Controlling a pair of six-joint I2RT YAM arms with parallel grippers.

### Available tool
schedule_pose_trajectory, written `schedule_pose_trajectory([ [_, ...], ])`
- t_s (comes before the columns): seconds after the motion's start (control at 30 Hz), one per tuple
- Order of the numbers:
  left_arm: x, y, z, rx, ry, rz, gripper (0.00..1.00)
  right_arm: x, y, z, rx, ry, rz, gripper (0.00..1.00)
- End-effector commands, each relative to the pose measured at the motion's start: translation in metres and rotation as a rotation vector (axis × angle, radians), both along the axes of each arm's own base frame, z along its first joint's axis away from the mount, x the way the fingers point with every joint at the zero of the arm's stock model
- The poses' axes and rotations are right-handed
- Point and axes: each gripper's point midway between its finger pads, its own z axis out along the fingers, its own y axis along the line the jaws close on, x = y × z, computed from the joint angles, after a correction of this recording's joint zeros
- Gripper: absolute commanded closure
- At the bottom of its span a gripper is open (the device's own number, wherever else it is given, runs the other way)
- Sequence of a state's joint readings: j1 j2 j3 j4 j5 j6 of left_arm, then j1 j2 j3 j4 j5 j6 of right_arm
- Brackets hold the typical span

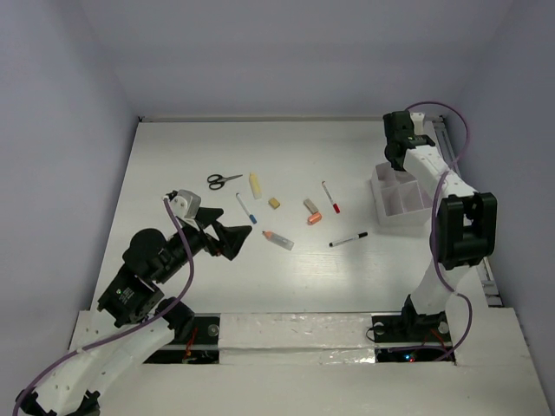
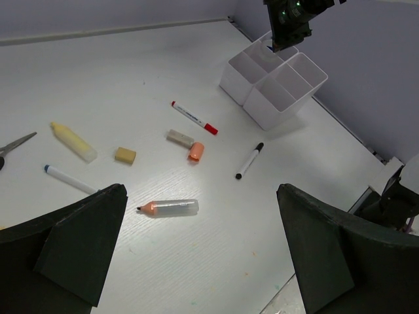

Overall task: Sort the stationery into containers
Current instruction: Place the stationery in the storage box, then pick up the stationery from the center of the board.

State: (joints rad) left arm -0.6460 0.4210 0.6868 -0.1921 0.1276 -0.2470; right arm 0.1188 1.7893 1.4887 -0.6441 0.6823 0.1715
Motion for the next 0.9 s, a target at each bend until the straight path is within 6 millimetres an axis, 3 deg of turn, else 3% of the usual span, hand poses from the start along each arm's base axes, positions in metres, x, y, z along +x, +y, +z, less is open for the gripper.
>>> schedule_pose_trajectory([
  [0.0,0.002,-0.001,0.01,-0.014,-0.029,0.002,0.01,0.004,-0.008,0.003,-0.038,-0.011,-0.031,0.8],
  [0.13,0.003,-0.002,0.009,-0.012,-0.024,0.002,0.01,0.006,-0.007,0.005,-0.035,-0.022,-0.029,0.66],
  [0.37,0.003,-0.002,0.009,-0.01,-0.021,0.0,0.01,0.009,-0.005,0.019,-0.023,-0.055,-0.019,0.65],
  [0.57,0.004,-0.004,0.007,-0.004,-0.016,-0.001,0.01,0.014,0.02,0.045,0.118,-0.153,0.09,0.61],
  [0.73,0.008,-0.003,0.004,0.002,-0.008,0.008,0.01,0.014,0.058,0.055,0.204,-0.184,0.211,0.61],
  [0.83,0.009,-0.004,0.003,0.006,-0.005,0.008,0.01,0.016,0.116,0.057,0.335,-0.194,0.396,0.63],
  [0.87,0.011,-0.002,0.003,0.008,-0.003,0.017,0.01,0.014,0.135,0.049,0.378,-0.178,0.446,0.64],
])
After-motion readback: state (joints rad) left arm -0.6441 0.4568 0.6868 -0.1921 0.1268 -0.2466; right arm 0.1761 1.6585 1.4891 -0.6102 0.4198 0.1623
